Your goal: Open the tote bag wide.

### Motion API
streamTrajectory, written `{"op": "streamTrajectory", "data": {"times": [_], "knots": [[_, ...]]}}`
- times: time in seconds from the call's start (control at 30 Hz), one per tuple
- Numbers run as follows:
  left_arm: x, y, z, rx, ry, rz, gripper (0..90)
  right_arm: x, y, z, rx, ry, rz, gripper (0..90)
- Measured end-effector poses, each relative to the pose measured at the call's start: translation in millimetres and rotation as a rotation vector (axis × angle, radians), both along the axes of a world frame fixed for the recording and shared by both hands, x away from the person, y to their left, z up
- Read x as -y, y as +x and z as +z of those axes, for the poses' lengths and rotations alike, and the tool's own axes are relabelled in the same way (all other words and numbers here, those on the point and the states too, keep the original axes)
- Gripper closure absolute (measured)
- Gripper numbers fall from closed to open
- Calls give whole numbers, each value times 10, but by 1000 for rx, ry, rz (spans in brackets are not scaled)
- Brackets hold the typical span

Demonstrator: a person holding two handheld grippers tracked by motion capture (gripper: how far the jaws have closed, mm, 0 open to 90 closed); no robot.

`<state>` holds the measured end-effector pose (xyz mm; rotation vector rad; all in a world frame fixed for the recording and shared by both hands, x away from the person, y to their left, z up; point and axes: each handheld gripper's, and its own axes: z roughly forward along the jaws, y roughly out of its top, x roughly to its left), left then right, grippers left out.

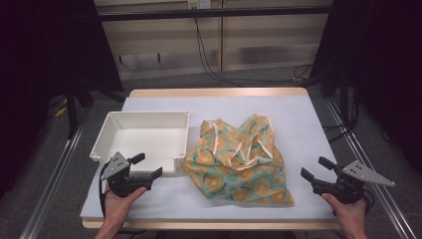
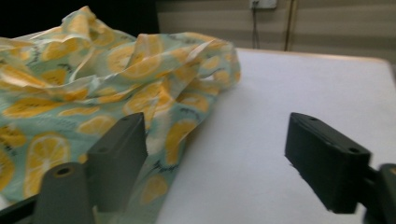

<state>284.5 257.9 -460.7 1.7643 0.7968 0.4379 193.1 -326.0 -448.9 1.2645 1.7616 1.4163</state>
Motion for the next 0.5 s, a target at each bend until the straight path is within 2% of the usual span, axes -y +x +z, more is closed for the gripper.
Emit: {"op": "streamTrajectory", "data": {"times": [0.03, 0.13, 0.23, 0.27, 0.33, 0.37, 0.43, 0.5], "knots": [[0, 0, 0, 0, 0, 0, 126, 0, 0, 0, 0, 0, 0, 244], [25, 0, -3, -5, -2, -10, 137, 10, 16, -13, -38, 20, 35, 313], [26, -3, -3, -17, 1, -21, 168, 14, 22, -13, -43, 27, 48, 337], [29, -4, -6, -23, -11, -32, 168, 11, 24, -13, -49, 32, 61, 355], [47, -9, -7, -24, -9, -25, 176, 1, 34, -16, -62, 25, 95, 394], [50, -5, -8, -28, -14, -37, 176, 1, 34, -16, -62, 25, 95, 394], [64, -2, -3, -37, -5, -45, 187, -12, 35, -13, -70, 34, 115, 415], [72, -10, 1, -41, 0, -46, 189, -20, 48, -12, -69, 23, 133, 433]]}}
